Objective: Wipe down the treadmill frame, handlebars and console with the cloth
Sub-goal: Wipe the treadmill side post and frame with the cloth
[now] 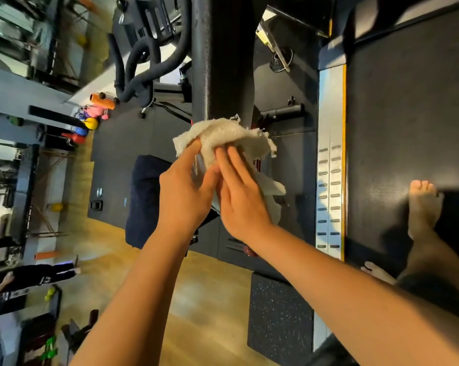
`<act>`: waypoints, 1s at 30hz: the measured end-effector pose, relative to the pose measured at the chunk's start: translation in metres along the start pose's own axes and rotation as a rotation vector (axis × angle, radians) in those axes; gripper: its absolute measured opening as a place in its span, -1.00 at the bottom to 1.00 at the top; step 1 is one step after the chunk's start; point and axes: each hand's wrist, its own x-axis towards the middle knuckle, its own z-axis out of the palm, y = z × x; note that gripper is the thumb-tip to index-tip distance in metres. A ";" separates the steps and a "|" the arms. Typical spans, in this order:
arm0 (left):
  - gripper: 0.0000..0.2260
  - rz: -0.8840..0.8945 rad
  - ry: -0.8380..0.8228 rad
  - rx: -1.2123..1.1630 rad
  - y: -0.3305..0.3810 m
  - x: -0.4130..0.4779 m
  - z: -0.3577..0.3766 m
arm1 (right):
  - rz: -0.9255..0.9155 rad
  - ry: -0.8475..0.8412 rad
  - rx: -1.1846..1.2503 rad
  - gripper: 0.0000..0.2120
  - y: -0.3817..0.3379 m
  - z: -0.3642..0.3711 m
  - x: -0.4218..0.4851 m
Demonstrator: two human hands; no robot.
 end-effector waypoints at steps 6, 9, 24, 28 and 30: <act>-0.62 -0.008 -0.019 -0.052 0.011 -0.018 0.002 | 0.104 -0.102 0.159 -0.48 0.005 -0.005 -0.007; -0.64 0.031 -0.088 -0.046 0.009 -0.044 -0.002 | 0.017 -0.159 0.109 -0.44 -0.008 -0.003 -0.035; -0.51 0.081 -0.111 0.074 -0.003 -0.048 0.011 | 0.397 -0.142 0.367 -0.40 -0.022 -0.006 -0.037; -0.43 0.057 -0.097 0.082 -0.002 -0.026 0.012 | 0.462 -0.100 0.439 -0.45 -0.020 -0.012 -0.021; -0.47 0.096 -0.082 0.087 -0.003 -0.033 0.017 | 0.523 -0.113 0.392 -0.43 -0.017 -0.011 -0.016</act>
